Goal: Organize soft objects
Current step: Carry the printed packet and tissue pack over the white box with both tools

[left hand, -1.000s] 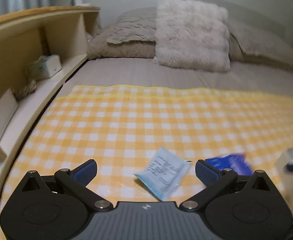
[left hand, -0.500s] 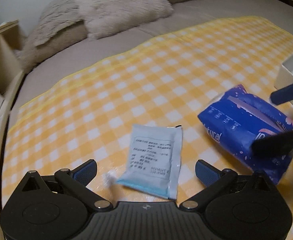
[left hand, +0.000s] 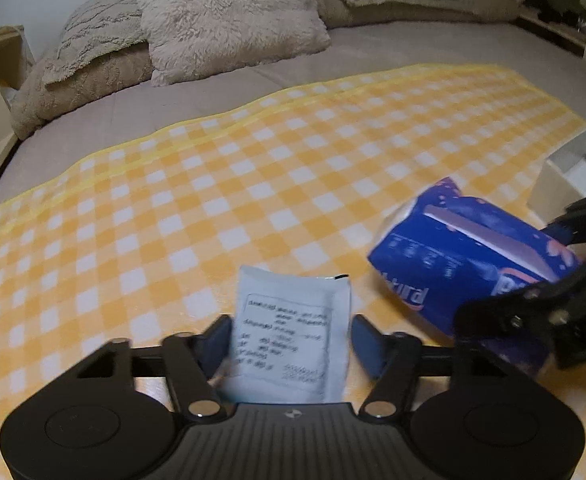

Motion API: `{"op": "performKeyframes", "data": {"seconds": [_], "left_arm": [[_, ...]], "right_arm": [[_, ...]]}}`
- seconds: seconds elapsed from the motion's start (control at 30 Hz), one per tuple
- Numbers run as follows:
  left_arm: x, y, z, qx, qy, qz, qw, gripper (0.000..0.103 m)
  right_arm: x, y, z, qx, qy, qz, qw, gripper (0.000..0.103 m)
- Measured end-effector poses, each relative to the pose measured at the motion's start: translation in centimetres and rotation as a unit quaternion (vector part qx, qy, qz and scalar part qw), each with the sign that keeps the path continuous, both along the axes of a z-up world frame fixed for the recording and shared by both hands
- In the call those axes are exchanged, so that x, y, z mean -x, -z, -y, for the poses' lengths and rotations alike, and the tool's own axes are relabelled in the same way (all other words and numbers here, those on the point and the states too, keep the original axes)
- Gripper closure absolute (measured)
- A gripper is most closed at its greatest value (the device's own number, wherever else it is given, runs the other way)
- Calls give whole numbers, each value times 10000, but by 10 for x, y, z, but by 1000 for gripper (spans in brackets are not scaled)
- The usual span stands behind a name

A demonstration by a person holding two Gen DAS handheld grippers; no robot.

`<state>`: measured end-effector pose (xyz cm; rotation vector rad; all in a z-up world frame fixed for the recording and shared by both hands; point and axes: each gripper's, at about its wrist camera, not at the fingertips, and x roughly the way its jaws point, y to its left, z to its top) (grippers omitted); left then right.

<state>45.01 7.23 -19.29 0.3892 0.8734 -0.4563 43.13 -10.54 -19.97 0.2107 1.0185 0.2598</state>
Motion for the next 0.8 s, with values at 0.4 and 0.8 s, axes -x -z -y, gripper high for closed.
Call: {"op": "performKeyframes", "data": {"seconds": [0.4,0.8], "left_arm": [[23,-7,5,162,-507,-37,9986,56],[64,-52,1,585,-1018,318,9926,58]], "right_arm": [[10,-22,15,121,-166,194,9996,51],[42,-69,34,165,-215,746,9968,52]]}}
